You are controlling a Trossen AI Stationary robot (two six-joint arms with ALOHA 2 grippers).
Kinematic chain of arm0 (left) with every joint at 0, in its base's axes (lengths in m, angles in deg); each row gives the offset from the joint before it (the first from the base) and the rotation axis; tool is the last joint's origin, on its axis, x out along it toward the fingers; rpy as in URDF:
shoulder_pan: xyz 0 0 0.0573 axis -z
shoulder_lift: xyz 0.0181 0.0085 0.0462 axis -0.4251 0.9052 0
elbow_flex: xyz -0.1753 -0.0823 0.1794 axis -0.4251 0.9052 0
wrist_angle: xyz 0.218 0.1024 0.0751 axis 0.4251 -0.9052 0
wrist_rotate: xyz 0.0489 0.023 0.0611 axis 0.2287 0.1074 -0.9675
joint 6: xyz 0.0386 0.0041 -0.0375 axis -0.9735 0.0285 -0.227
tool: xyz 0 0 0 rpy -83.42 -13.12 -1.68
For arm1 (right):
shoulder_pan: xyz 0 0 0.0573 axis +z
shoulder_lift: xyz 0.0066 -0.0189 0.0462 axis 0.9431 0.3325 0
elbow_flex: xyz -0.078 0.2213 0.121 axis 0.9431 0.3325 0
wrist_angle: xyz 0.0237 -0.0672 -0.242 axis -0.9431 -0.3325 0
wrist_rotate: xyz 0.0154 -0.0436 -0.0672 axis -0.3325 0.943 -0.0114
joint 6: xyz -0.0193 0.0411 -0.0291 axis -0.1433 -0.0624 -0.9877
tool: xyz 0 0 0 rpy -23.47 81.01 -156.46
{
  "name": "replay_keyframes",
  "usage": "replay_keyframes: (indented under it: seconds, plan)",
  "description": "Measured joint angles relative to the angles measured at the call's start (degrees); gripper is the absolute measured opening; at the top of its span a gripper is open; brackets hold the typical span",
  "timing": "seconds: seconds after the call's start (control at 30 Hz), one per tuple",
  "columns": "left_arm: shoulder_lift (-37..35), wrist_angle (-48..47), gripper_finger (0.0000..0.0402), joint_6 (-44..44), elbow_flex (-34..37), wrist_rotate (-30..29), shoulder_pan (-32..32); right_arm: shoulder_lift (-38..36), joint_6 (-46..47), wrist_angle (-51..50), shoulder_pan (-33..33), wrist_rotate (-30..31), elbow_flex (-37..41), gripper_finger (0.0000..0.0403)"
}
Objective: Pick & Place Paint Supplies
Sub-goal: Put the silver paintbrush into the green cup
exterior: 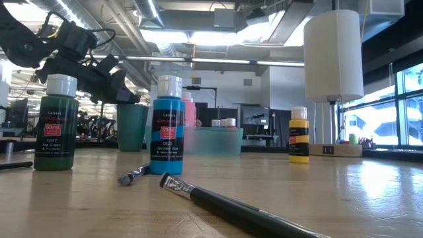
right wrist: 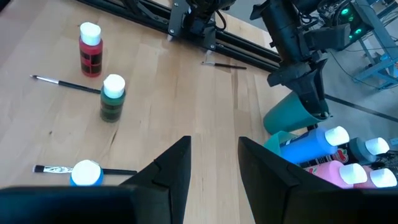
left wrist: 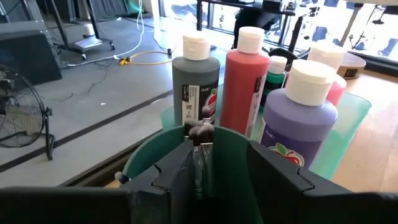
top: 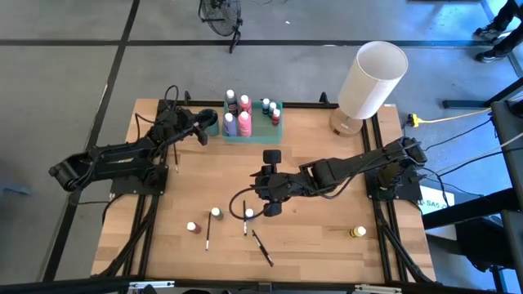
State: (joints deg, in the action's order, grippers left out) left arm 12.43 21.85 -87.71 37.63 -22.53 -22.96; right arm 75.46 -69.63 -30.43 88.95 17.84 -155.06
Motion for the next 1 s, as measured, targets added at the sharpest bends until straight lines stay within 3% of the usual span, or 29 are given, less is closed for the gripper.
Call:
replay_keyframes:
  seconds: [0.2, 0.4, 0.73, 1.0]
  plan:
    - [0.0, 5.0, 0.0146, 4.5, 0.1, 0.2, 0.0, 0.0, 0.0, 0.0, 0.0, 0.0, 0.0, 0.0134]
    - [-0.3, 5.8, 0.0146, 4.8, 0.1, 4.8, 0.0, 0.0, 0.0, -0.4, 0.0, 0.0, 0.0, 0.0134]
    - [-4.6, 5.9, 0.0146, -11.7, 0.0, 34.4, 0.1, 0.0, 0.9, -1.2, 0.0, 0.1, 0.0, 0.0134]
    - [-15.7, 4.3, 0.0146, -5.1, -1.3, 40.2, 0.8, 0.0, 1.3, -1.2, -0.1, 0.1, 0.0, 0.0134]
